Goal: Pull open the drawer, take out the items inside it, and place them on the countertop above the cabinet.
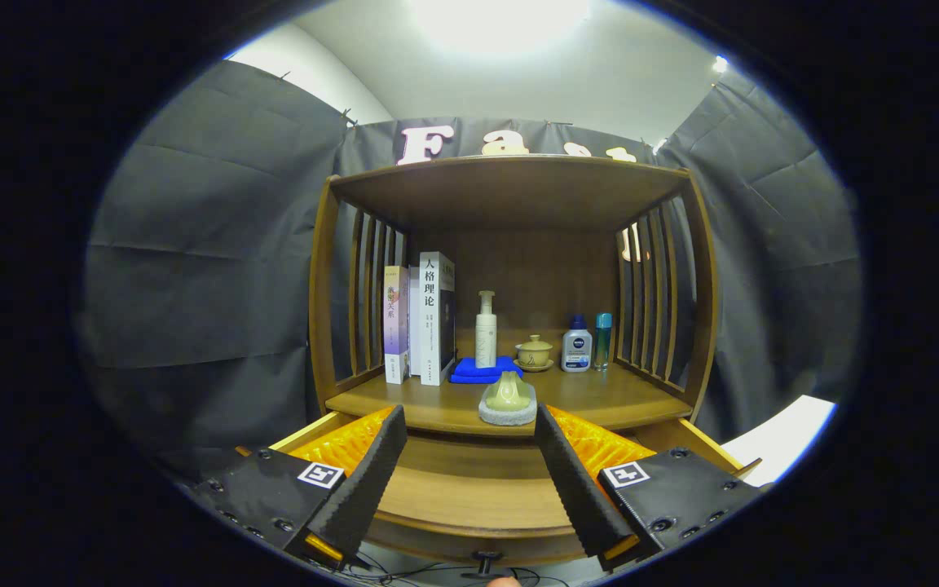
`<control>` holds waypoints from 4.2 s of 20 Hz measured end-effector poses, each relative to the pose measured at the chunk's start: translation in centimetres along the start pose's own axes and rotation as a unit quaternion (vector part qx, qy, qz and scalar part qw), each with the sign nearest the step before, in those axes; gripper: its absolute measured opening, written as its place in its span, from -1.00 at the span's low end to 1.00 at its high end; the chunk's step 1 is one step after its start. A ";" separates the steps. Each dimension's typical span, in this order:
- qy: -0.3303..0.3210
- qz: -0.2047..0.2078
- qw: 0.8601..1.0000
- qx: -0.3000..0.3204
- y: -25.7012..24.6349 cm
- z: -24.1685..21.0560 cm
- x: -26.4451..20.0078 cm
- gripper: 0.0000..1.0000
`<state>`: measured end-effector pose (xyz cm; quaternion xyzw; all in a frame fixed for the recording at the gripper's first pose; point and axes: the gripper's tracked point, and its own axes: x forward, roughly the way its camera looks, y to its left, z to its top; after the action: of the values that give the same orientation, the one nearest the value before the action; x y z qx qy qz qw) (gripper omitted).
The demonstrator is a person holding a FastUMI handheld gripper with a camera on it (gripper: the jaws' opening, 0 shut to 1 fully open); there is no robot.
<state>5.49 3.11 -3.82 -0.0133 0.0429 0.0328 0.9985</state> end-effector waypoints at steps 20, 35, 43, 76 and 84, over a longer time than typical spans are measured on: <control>0.044 -0.020 0.999 -0.014 -1.1 -12.9 -6.7 1.00; 0.074 -0.055 0.996 0.011 -3.0 -17.6 -4.1 0.92; 0.077 -0.060 0.995 0.006 -3.2 -17.2 -3.0 0.95; 0.080 -0.071 0.994 -0.018 -4.4 -16.9 8.8 0.96; 0.074 -0.072 0.994 -0.024 -4.8 -17.0 11.8 0.96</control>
<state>16.10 -1.41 -21.68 -0.0425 0.1149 -0.0391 0.9917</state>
